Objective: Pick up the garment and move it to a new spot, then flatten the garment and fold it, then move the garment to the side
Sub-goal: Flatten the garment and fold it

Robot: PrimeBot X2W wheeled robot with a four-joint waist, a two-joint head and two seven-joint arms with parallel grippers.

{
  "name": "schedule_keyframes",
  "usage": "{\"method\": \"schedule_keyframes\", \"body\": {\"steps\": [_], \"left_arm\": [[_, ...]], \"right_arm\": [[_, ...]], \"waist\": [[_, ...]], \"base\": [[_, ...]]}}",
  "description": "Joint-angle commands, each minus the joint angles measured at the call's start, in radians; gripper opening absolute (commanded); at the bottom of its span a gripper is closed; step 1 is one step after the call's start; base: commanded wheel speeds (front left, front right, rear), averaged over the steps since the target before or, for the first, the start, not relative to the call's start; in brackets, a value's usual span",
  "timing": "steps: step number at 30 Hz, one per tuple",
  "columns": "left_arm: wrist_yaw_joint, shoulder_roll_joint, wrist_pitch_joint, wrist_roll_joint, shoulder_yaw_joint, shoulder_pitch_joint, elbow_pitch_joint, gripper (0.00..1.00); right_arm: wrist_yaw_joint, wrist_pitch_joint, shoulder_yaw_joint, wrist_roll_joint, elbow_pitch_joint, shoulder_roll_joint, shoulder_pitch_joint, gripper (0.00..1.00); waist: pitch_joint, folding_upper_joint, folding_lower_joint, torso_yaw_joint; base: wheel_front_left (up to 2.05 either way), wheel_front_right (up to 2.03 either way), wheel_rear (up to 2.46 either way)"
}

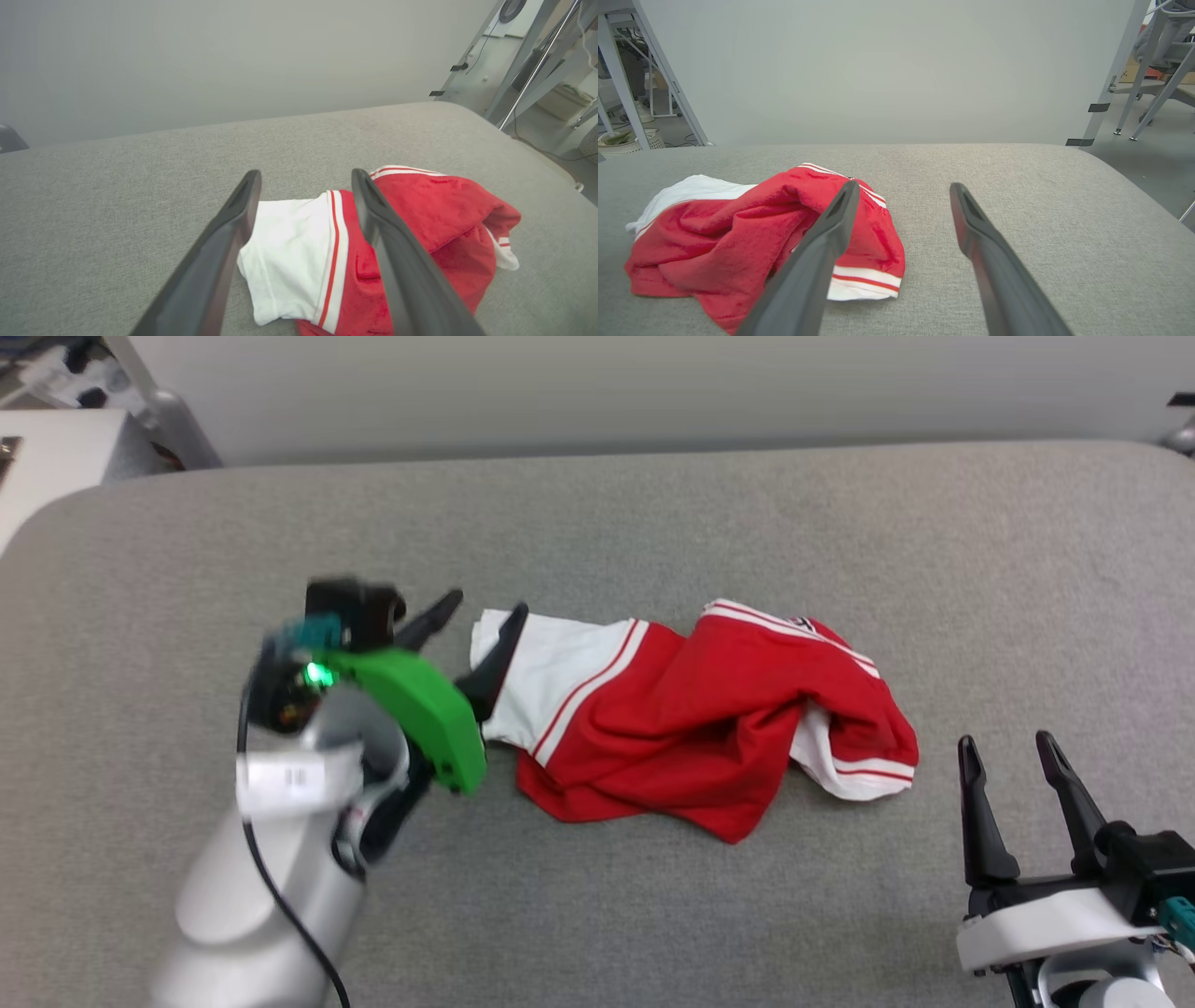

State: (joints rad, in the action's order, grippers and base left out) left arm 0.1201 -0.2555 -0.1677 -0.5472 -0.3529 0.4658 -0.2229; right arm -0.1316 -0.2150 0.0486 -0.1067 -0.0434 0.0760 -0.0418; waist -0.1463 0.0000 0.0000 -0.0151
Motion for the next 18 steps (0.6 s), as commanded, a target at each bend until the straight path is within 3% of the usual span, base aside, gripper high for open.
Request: {"method": "schedule_keyframes", "body": {"steps": [1, 9, 13, 18], "left_arm": [[0.006, -0.021, -0.058, -0.014, -0.008, 0.057, -0.021, 1.00], [0.009, -0.099, -0.431, -0.050, -0.083, 0.315, -0.200, 1.00], [0.008, -0.121, -0.515, -0.056, -0.096, 0.371, -0.277, 1.00], [-0.033, -0.139, -0.528, -0.006, -0.116, 0.418, -0.386, 1.00]], "right_arm": [[0.001, -0.007, -0.006, -0.004, -0.004, 0.002, 0.020, 1.00], [0.001, -0.023, -0.037, -0.008, 0.007, -0.008, 0.072, 1.00], [0.001, -0.030, -0.041, -0.013, 0.017, -0.013, 0.093, 1.00], [0.001, -0.037, -0.041, -0.012, 0.036, -0.018, 0.111, 1.00]], "waist": [[-0.083, 0.0000, 0.0000, -0.056], [-0.180, 0.0000, 0.0000, -0.123], [-0.216, 0.0000, 0.0000, -0.148], [-0.245, 0.0000, 0.0000, -0.163]], "base": [[0.00, 0.00, 0.00], [0.00, 0.00, 0.00], [0.00, 0.00, 0.00], [0.00, 0.00, 0.00]]}}
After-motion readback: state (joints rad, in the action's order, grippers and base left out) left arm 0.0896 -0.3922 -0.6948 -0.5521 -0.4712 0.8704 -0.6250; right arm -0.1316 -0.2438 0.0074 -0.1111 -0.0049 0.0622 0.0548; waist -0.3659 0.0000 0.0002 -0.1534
